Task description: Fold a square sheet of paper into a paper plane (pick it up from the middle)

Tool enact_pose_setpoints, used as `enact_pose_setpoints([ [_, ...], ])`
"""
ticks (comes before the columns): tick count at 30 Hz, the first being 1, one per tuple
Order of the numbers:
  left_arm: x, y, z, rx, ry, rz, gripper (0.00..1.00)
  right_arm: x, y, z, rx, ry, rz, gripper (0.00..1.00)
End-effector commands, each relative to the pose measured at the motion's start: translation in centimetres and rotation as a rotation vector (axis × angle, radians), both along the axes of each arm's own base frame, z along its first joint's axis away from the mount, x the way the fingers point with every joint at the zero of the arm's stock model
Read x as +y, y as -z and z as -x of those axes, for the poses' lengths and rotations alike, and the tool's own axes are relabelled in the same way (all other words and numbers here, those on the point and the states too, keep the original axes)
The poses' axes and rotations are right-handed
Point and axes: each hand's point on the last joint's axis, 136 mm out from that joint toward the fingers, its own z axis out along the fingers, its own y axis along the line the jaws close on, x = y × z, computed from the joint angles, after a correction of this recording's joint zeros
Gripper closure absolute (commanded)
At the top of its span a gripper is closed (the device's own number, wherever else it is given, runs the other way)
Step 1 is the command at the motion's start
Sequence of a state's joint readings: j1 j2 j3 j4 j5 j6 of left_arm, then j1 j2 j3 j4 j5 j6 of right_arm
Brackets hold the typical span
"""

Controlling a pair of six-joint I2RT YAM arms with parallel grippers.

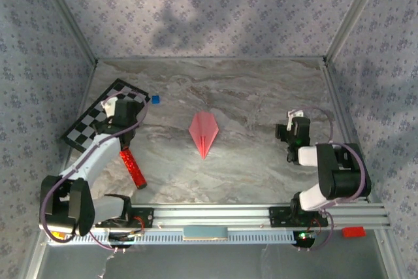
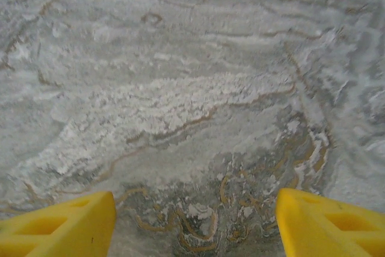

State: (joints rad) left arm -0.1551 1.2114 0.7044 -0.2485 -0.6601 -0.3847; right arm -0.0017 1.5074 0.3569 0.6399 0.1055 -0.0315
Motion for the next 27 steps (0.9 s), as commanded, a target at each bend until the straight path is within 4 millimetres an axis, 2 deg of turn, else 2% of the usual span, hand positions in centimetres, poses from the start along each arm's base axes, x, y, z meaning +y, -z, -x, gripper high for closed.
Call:
enact_pose_setpoints([
  [1, 1.1, -1.7, -1.8, -0.145, 0.053, -0.039, 0.00, 1.5, -4.3, -2.8, -0.195, -0.118, -0.045, 0.29],
  [2, 1.3, -1.4, -2.1, -0.175, 0.062, -0.026, 0.00, 0.9, -4.1, -2.8, -0.180, -0.085, -0.047, 0.30],
  [4, 1.1, 0.0, -2.8, -0.197, 0.110, -0.007, 0.00, -0.1, -4.3, -3.0, -0.182, -0.029, -0.040, 0.01],
  [10, -1.0, 2.3, -5.6, -0.253, 0.266, 0.005, 0.01, -0.7, -4.3, -2.8, -0.188, 0.034, -0.003, 0.00],
  [13, -2.6, 2.4, -6.9, -0.278, 0.383, 0.012, 0.02, -0.8, -4.3, -2.8, -0.188, 0.035, -0.002, 0.00],
  [14, -2.8, 2.9, -7.1, -0.279, 0.414, 0.031, 0.02, -0.7, -4.3, -2.8, -0.188, 0.034, -0.003, 0.00],
  [16, -3.0, 4.4, -7.2, -0.300, 0.442, 0.063, 0.02, -0.8, -4.3, -2.8, -0.188, 0.035, -0.002, 0.00],
  [17, -3.2, 4.4, -7.5, -0.352, 0.460, 0.047, 0.02, -0.8, -4.3, -2.8, -0.188, 0.034, -0.002, 0.00],
  [18, -3.3, 4.9, -7.1, -0.317, 0.466, 0.069, 0.01, -0.8, -4.4, -2.8, -0.189, 0.035, -0.002, 0.00],
  [21, -2.5, 4.8, -7.1, -0.325, 0.424, 0.069, 0.00, -0.7, -4.4, -2.8, -0.189, 0.033, -0.003, 0.00],
  [27, -3.9, 4.5, -7.1, -0.313, 0.466, 0.010, 0.00, -0.8, -4.3, -2.8, -0.188, 0.033, -0.002, 0.00],
])
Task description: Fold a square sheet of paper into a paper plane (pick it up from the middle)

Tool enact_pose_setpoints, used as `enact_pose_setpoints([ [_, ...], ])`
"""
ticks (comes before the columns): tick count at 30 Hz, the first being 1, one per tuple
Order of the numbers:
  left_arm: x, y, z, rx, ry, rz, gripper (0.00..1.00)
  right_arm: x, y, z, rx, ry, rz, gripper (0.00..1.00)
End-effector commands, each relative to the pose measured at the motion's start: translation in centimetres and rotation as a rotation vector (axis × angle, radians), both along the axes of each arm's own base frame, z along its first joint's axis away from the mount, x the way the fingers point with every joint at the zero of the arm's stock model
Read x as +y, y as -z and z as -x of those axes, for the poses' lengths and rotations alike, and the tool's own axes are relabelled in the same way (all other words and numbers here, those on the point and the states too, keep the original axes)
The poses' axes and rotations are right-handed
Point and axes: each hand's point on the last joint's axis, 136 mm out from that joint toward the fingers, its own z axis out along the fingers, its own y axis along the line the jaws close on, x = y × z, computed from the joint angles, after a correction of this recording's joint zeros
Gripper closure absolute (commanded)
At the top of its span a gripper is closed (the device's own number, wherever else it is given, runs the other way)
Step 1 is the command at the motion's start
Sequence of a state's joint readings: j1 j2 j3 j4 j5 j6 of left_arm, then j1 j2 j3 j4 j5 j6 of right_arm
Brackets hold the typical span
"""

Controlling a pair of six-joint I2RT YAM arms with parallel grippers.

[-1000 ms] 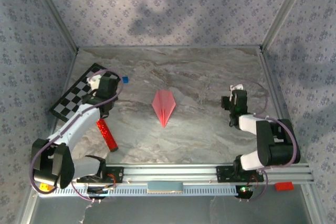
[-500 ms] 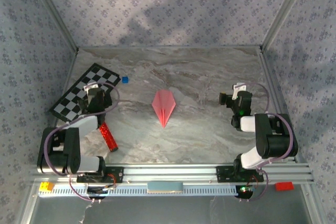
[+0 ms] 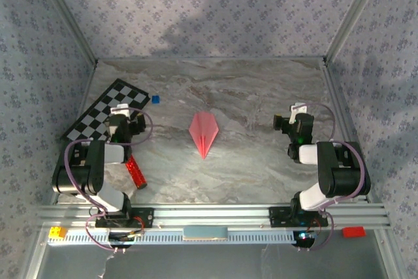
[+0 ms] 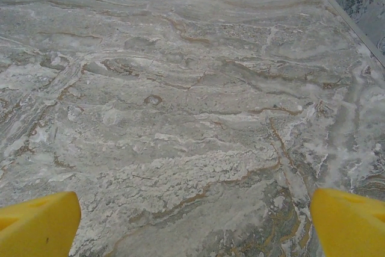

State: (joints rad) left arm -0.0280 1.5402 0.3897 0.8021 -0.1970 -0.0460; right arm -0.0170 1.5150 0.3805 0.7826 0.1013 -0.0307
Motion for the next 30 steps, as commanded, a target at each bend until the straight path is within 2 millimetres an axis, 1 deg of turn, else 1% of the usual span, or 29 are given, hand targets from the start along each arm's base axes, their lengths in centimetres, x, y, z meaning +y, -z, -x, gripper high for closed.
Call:
enact_pose_setpoints([
  [1, -0.59, -1.34, -0.69, -0.046, 0.044, -0.010, 0.00, -0.22, -0.70, -0.38, -0.029, 0.021, -0.002, 0.00],
  [3, -0.59, -1.23, -1.00, -0.036, 0.079, 0.036, 0.00, -0.23, -0.73, -0.41, -0.030, 0.021, -0.003, 0.00],
  [30, -0.62, -1.29, -1.02, -0.039, 0.082, 0.036, 0.00, -0.27, -0.72, -0.41, -0.029, 0.021, -0.004, 0.00],
])
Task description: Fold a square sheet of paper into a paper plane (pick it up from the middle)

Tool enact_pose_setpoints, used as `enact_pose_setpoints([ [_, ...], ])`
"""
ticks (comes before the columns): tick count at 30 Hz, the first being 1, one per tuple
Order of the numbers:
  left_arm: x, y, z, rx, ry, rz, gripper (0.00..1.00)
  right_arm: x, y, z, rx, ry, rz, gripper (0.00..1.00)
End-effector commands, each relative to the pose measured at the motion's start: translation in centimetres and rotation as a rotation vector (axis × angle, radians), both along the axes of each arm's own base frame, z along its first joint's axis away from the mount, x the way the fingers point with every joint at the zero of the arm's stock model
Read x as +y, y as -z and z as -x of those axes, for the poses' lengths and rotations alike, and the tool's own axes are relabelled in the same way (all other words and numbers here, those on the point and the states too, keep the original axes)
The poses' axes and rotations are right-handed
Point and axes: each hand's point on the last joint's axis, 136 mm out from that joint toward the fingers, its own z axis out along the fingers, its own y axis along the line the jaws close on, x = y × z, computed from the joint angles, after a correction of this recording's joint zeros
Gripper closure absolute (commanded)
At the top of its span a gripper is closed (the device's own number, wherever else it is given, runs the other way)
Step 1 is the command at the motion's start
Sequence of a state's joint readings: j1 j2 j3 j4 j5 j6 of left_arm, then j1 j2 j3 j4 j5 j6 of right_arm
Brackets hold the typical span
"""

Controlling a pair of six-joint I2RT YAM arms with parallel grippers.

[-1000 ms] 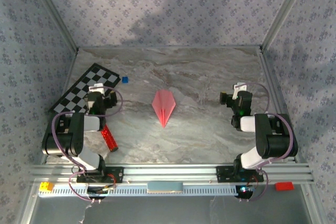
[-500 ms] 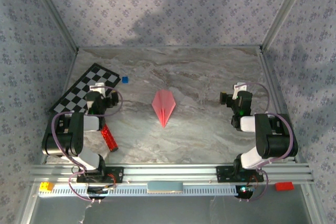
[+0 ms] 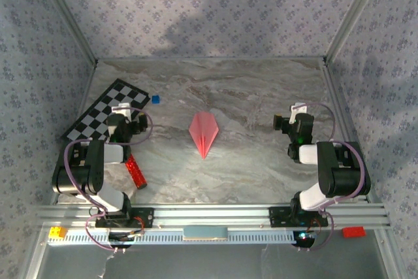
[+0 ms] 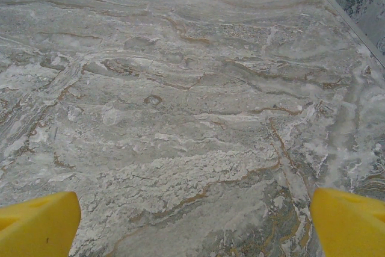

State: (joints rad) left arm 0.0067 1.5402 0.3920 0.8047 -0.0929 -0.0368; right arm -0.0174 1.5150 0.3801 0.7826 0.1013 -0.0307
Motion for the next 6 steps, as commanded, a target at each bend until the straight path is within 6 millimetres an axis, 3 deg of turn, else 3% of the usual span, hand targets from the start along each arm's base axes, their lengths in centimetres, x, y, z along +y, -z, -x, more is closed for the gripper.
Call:
enact_pose_setpoints([
  [1, -0.20, -1.24, -0.77, -0.036, 0.017, 0.003, 0.00, -0.26, -0.73, -0.42, -0.030, 0.022, -0.004, 0.00],
  [6, -0.19, -1.25, -0.78, -0.036, 0.017, 0.003, 0.00, -0.24, -0.75, -0.42, -0.030, 0.021, -0.004, 0.00],
])
